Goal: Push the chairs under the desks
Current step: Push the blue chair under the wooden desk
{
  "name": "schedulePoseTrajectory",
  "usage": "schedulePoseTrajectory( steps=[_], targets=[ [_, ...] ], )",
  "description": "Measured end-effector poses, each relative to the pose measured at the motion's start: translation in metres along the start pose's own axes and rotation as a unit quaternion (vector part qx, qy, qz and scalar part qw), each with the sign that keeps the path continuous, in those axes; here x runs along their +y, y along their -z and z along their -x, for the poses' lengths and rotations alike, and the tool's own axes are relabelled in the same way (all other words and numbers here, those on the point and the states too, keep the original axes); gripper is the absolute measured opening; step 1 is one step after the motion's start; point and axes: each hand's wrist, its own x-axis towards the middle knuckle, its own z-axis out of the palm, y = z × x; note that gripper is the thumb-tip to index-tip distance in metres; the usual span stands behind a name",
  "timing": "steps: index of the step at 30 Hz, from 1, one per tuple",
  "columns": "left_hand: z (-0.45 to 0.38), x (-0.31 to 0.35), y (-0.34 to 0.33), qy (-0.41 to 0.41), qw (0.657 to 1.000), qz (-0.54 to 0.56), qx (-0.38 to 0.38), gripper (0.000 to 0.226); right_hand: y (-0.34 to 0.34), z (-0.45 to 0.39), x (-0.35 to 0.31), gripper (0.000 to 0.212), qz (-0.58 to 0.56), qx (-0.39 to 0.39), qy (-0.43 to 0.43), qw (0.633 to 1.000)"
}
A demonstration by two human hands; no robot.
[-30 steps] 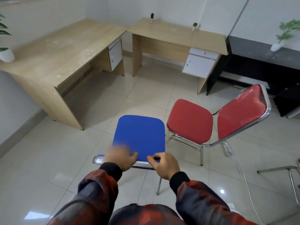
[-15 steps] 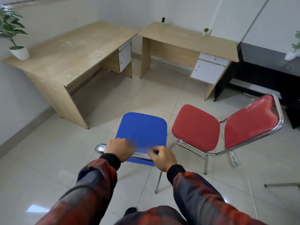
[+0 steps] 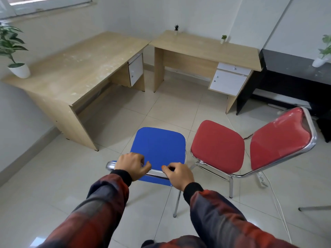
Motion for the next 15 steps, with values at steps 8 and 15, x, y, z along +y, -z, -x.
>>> schedulePoseTrajectory(
  steps=[8,15],
  targets=[
    [-0.020,0.005,0.000,0.035,0.999,0.011,0.014,0.036,0.014,-0.025,-0.003,0.044,-0.002,-0.007,0.004,1.000],
    [-0.041,0.006,0.002,0.004,1.000,-0.003,0.007,0.037,0.018,-0.040,-0.005,0.042,-0.012,0.010,-0.031,0.999]
  ],
)
